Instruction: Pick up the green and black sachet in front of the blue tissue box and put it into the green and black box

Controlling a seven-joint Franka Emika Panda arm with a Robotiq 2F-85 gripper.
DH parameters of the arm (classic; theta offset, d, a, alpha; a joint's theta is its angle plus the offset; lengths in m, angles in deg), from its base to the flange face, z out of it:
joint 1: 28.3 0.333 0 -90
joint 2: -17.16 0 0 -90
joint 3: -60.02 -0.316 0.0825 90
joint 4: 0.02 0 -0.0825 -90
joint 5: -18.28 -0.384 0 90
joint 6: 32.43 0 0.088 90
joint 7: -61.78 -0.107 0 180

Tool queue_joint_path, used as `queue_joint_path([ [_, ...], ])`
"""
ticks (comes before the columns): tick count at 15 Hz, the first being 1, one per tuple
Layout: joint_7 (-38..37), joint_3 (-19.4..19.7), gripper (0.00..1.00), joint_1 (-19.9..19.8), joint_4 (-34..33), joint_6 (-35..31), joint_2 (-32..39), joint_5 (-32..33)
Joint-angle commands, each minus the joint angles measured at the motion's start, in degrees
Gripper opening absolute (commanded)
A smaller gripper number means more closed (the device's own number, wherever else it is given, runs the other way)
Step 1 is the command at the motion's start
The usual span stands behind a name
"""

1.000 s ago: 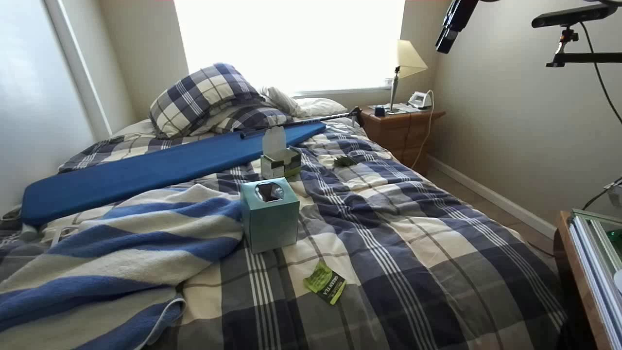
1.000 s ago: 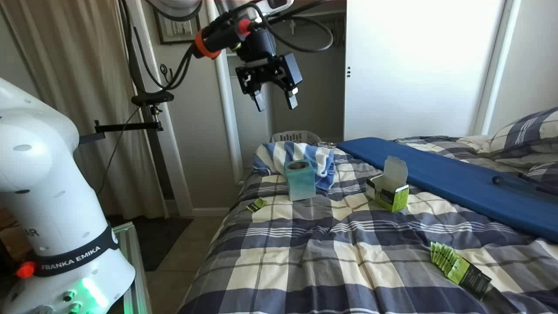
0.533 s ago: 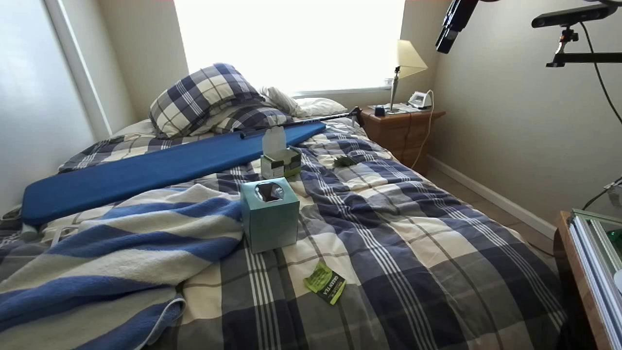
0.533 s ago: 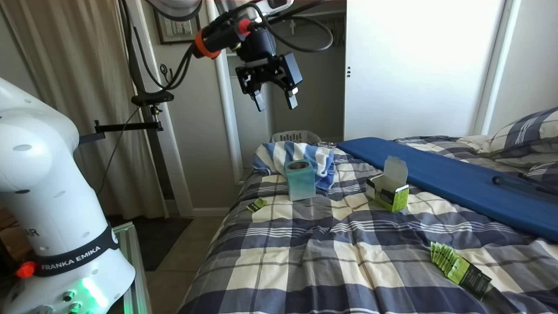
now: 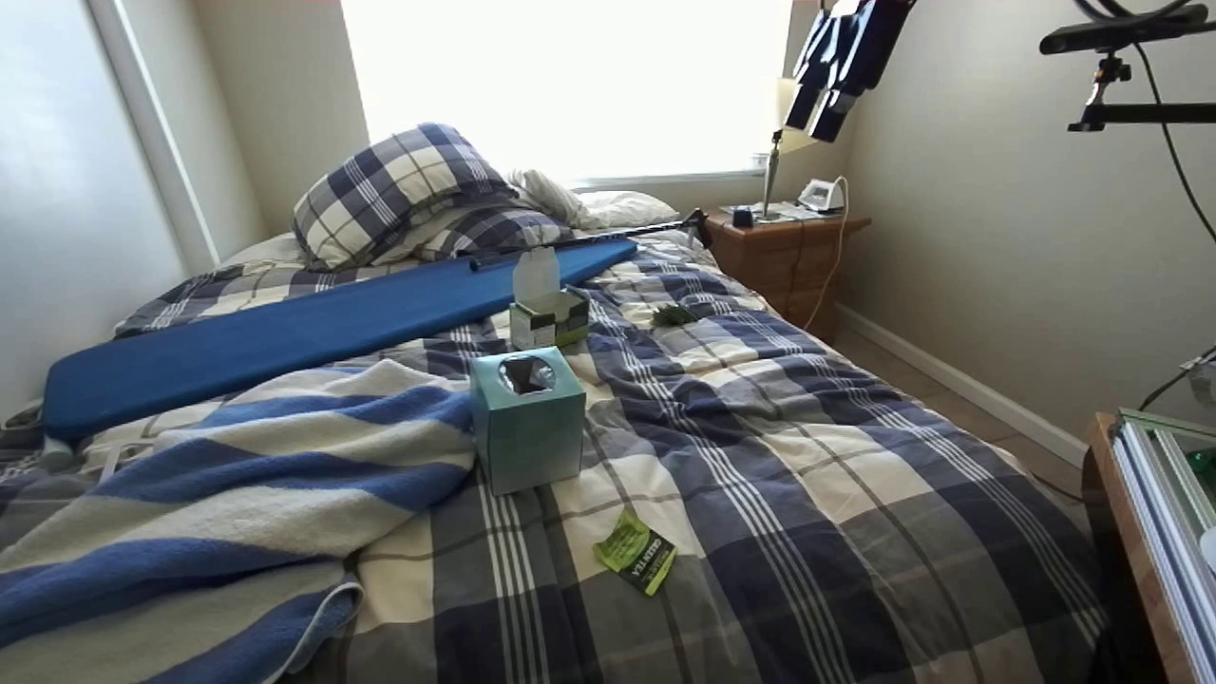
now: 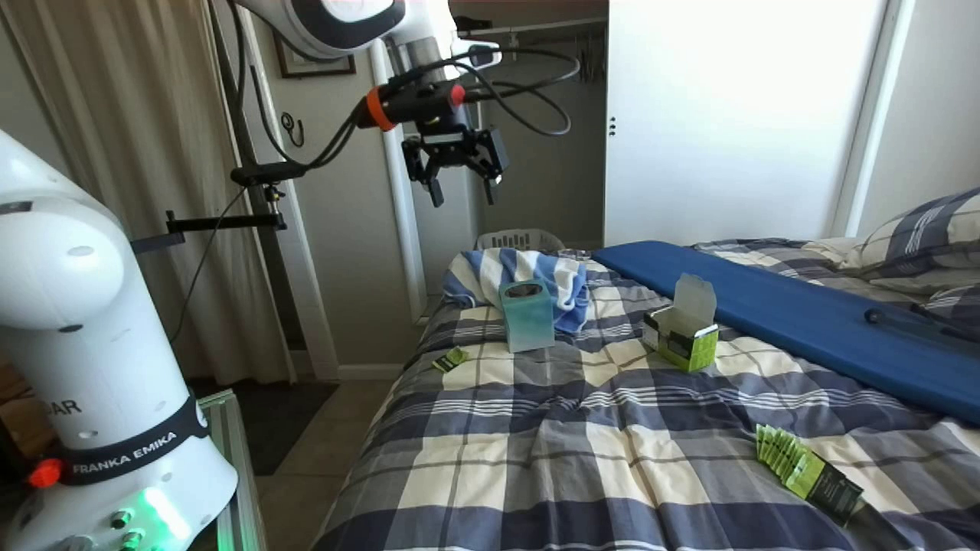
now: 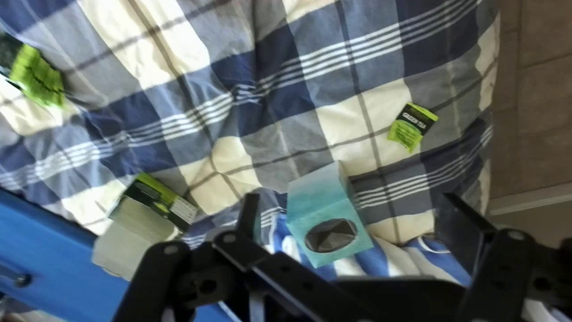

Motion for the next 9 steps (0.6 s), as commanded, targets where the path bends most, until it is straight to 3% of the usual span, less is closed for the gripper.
queue_joint_path([
  [1, 10.32, 1.13, 1.00, 6.47, -0.53, -5.03, 8.17, -10.14],
  [5, 25.29, 0.45, 1.00, 11.02, -1.99, -5.41, 19.61, -27.11],
  [6, 28.81, 3.26, 1.00, 14.40, -2.90, -4.37, 22.45, -30.48],
  [7, 32.57, -0.92, 1.00, 10.43, -4.03, -2.87, 26.44, -35.23],
  [9, 36.83, -3.73, 1.00, 7.18, -5.86, -3.76, 33.14, -39.34],
])
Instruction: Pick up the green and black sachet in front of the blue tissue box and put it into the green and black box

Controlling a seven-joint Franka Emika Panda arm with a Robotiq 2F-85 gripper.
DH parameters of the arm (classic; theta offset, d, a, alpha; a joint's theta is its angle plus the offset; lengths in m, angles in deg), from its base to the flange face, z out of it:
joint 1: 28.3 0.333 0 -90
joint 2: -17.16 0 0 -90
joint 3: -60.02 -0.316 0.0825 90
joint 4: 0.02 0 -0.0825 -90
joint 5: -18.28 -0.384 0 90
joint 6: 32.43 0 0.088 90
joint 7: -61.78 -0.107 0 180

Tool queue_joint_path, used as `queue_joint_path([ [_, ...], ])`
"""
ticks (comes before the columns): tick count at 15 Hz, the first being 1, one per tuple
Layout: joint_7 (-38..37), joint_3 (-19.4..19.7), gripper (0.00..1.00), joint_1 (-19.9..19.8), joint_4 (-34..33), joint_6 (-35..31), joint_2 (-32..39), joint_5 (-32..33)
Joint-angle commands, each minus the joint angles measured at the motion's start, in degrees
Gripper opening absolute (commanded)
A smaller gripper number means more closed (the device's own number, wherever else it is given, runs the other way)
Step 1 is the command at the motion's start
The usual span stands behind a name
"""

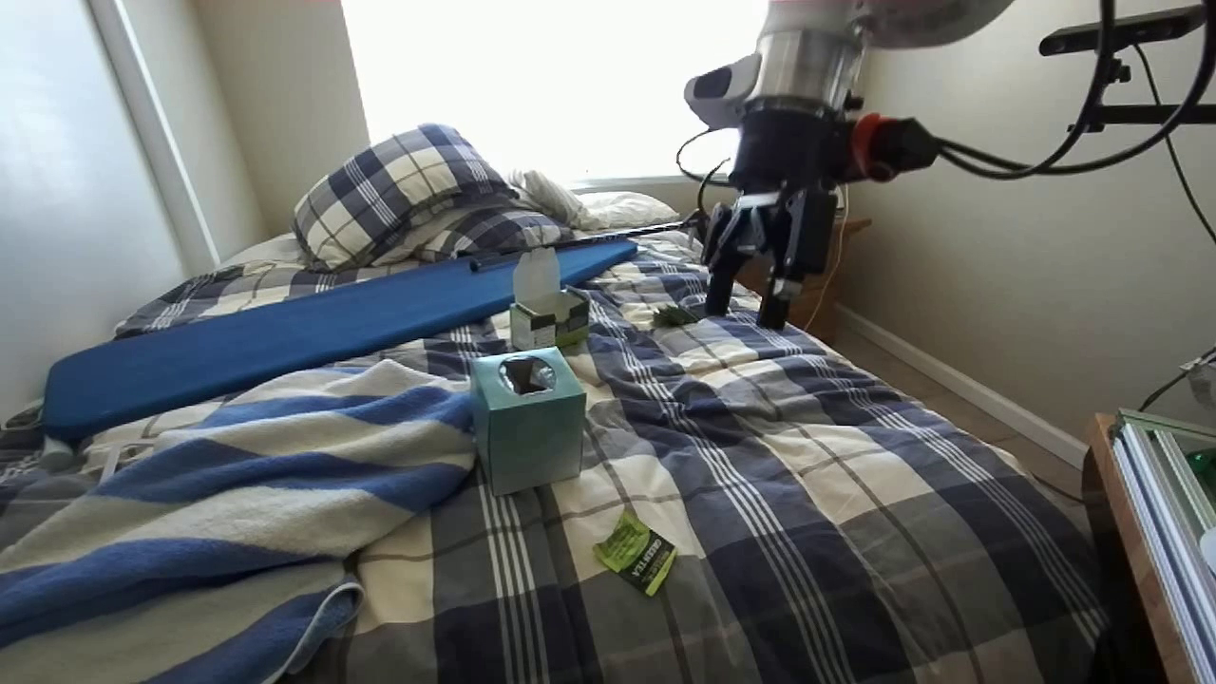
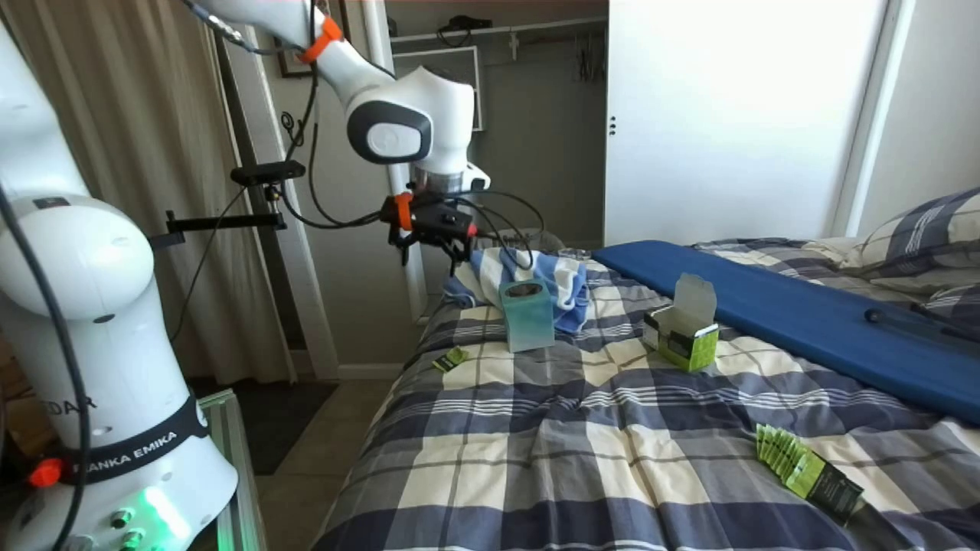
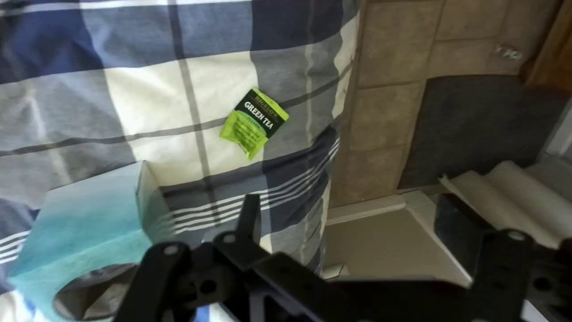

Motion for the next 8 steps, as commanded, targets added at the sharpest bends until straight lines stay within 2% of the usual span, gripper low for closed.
queue_joint_path([
  [1, 10.30, -4.75, 1.00, -6.30, -6.42, 1.70, 13.83, -9.07],
  [2, 4.85, -7.44, 1.00, -7.59, -1.67, 0.12, 6.32, -4.67],
  [5, 8.23, -9.09, 1.00, -10.51, -4.63, -0.21, 13.12, -6.42],
  [8, 8.30, -9.31, 1.00, -10.73, -5.77, 0.10, 13.92, -6.38],
])
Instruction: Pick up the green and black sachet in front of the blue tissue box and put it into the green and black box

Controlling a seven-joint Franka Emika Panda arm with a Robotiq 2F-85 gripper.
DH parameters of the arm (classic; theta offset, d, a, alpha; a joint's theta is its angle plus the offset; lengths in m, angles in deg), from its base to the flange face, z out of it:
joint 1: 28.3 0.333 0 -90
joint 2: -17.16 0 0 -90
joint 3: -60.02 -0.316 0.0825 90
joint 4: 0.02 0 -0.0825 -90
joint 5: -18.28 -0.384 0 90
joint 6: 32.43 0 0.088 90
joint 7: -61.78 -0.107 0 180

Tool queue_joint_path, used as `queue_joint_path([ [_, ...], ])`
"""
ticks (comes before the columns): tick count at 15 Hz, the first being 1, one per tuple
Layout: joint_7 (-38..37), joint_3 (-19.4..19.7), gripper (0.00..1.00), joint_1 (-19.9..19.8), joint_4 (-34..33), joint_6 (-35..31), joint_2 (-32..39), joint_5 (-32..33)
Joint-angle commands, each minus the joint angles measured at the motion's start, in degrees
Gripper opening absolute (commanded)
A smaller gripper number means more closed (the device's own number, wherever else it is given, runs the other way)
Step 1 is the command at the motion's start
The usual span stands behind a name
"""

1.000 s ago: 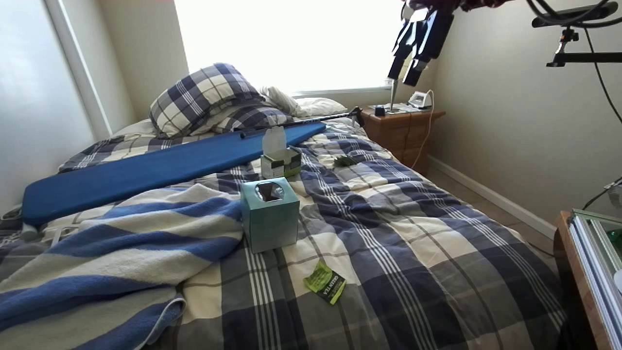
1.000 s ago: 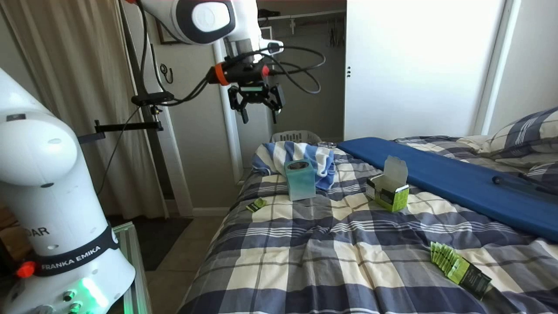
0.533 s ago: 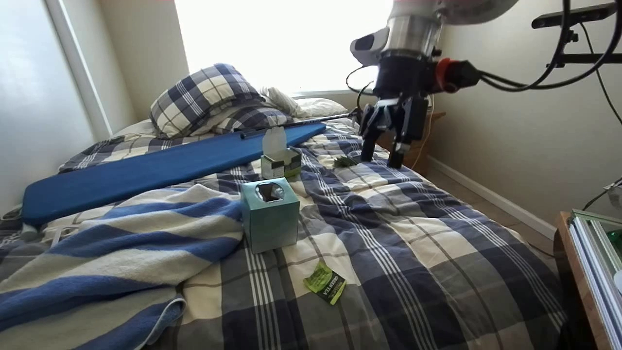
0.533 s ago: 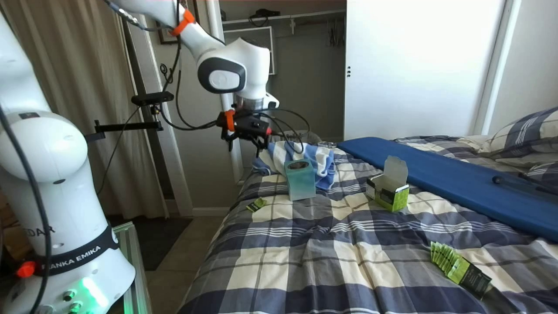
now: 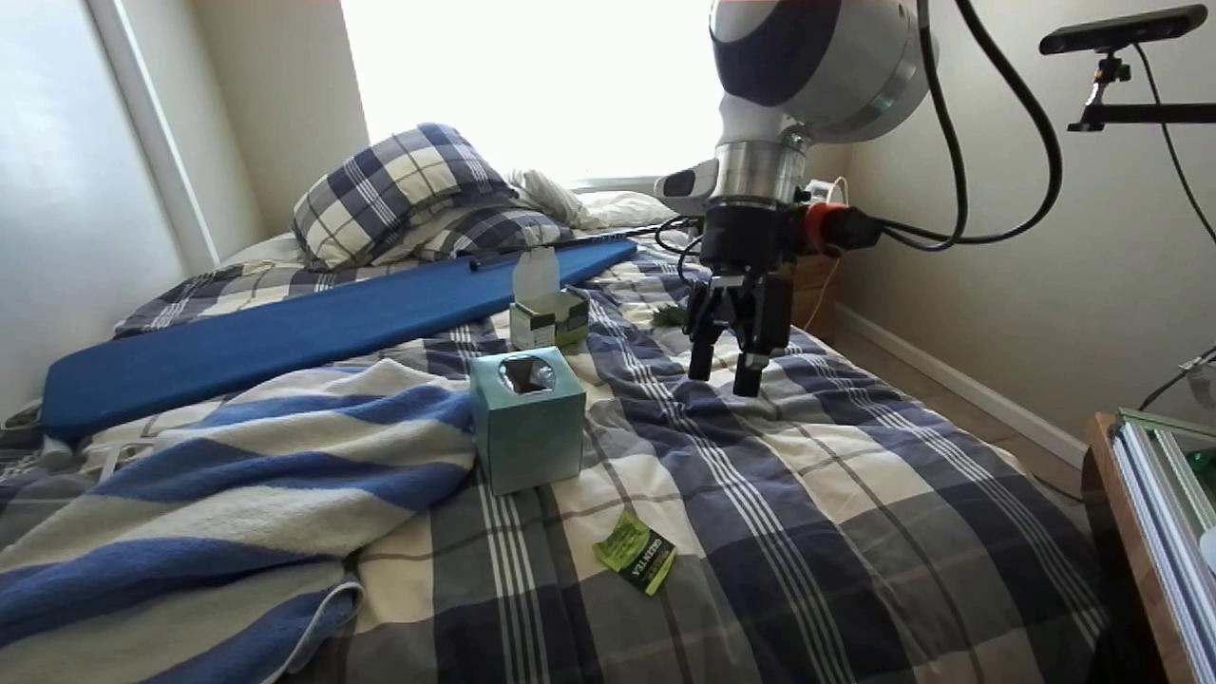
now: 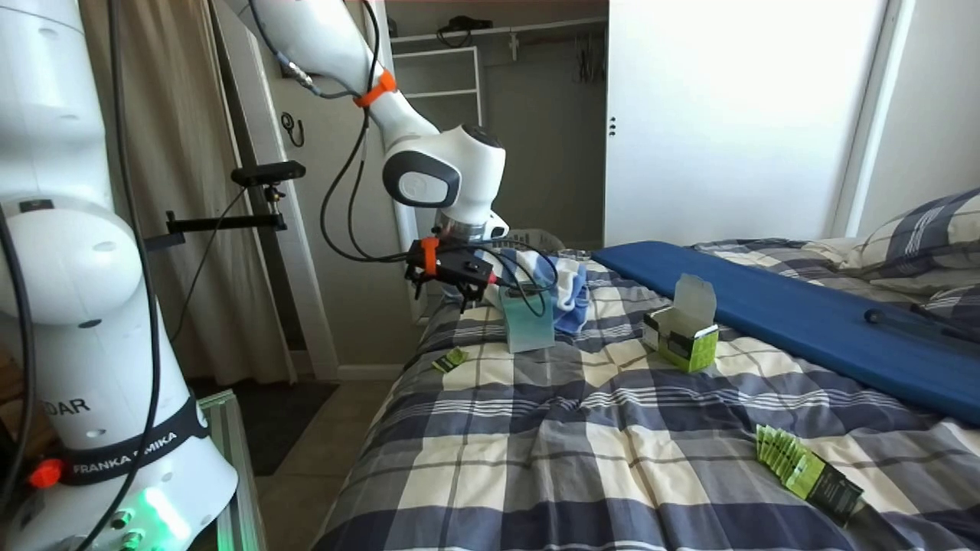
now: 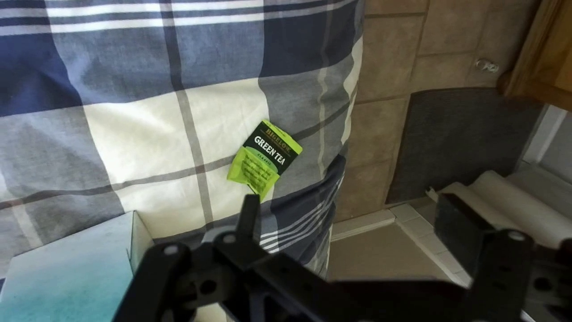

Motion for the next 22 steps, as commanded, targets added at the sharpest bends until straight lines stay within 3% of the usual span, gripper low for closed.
queue_joint_path([
  [1, -0.63, -5.38, 1.00, -5.34, -0.07, -0.22, -0.21, 0.90],
  [9, -0.85, -13.89, 1.00, -11.15, -11.04, 0.31, 11.94, -1.64],
  [15, -5.82, -17.42, 1.00, -11.85, -17.43, -0.76, 23.49, 1.63],
  [22, -10.31, -18.90, 1.00, -12.69, -20.26, -10.36, 29.99, 4.57],
])
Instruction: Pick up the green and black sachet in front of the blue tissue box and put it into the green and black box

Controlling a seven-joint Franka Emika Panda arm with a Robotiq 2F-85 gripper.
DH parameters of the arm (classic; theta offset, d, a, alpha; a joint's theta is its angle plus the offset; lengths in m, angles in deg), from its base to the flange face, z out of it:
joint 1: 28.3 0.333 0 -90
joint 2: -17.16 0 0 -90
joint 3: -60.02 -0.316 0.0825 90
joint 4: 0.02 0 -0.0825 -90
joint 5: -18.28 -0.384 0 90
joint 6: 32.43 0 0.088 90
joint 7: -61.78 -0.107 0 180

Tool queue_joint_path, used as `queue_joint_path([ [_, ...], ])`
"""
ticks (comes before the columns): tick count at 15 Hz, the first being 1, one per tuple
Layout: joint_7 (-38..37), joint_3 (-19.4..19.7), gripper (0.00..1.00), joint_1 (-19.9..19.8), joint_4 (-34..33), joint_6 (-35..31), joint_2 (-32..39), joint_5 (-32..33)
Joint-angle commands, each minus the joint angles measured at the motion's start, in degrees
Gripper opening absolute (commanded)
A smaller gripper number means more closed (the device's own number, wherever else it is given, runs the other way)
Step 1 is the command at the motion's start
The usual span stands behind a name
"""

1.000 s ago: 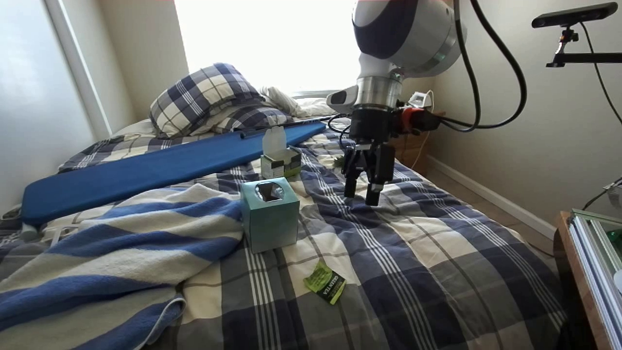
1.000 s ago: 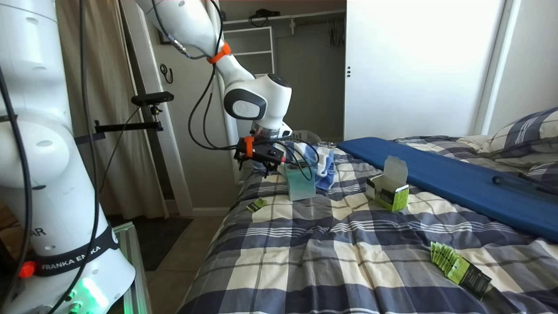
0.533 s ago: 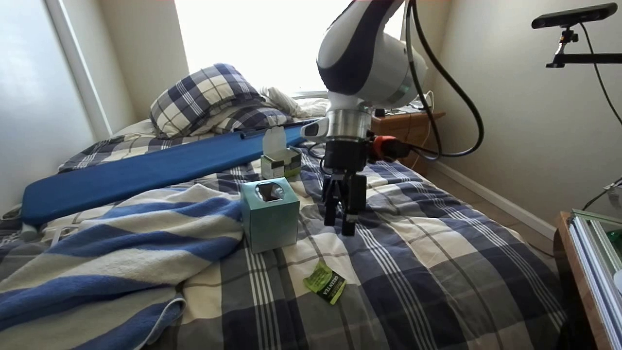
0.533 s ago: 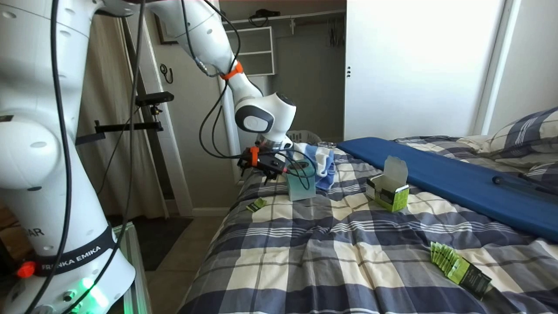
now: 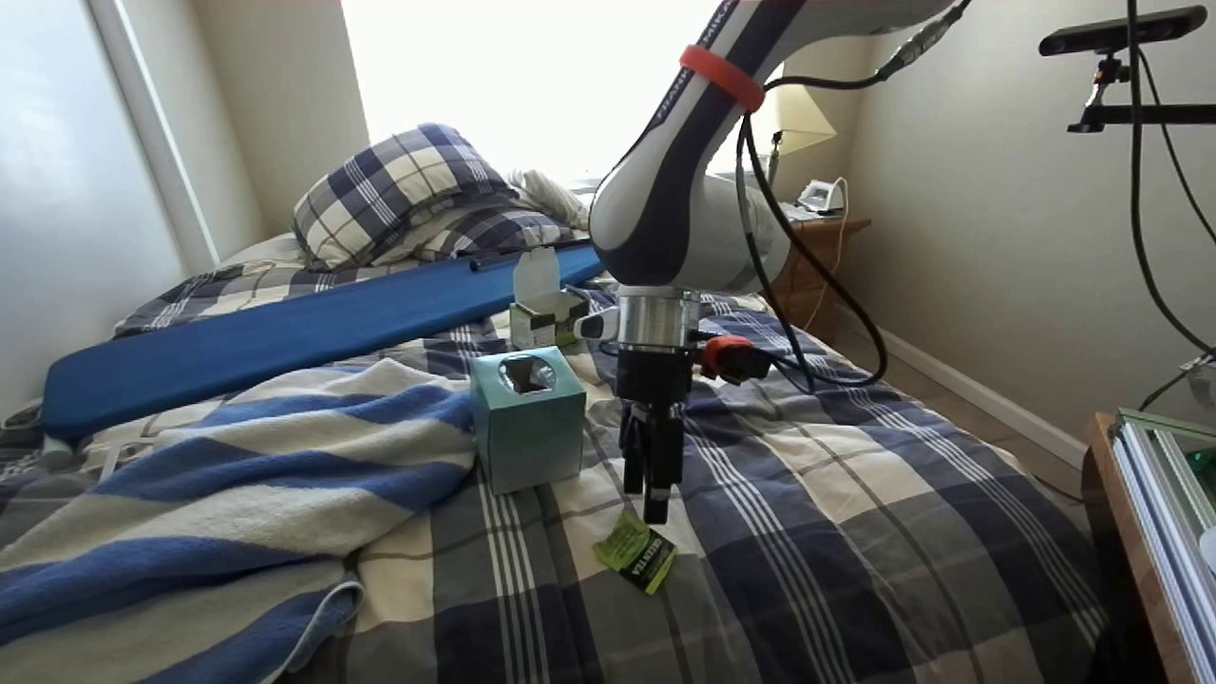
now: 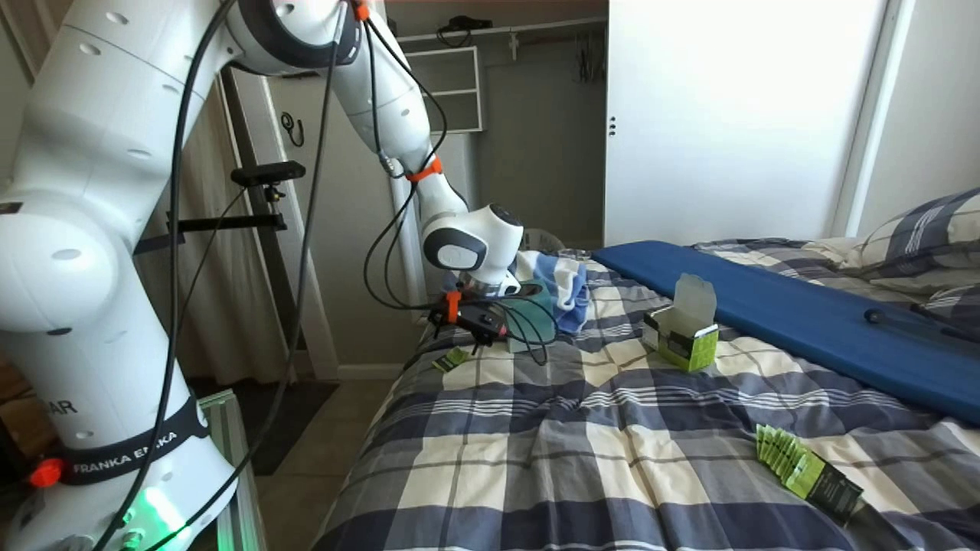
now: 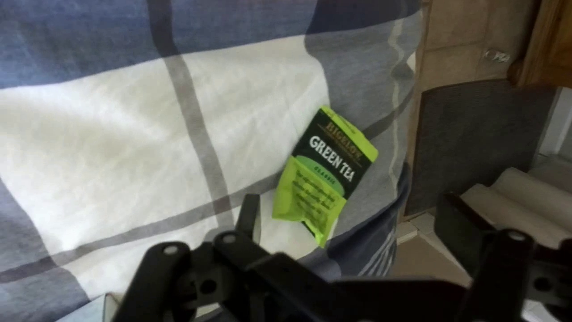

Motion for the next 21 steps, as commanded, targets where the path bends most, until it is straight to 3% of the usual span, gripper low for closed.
queue_joint_path([
  [1, -4.18, -2.11, 1.00, -1.93, -2.78, -2.24, 2.99, 4.35],
  [5, -5.26, -4.83, 0.97, -4.32, -5.14, -2.11, 5.46, 6.88],
  [9, -6.08, -6.60, 0.59, -6.38, -6.43, -1.44, 6.97, 8.86],
  [14, -7.25, -7.39, 0.43, -8.82, -6.69, 0.90, 7.58, 10.22],
  [15, -7.18, -7.56, 0.46, -9.37, -6.51, 0.78, 7.54, 10.14],
  [16, -6.99, -7.76, 0.41, -9.92, -6.46, 0.96, 7.55, 10.05],
  [19, -6.13, -8.43, 0.08, -11.40, -6.31, 0.87, 7.51, 9.58],
  [21, -5.10, -9.36, 0.00, -12.63, -6.49, 1.20, 7.76, 9.15],
])
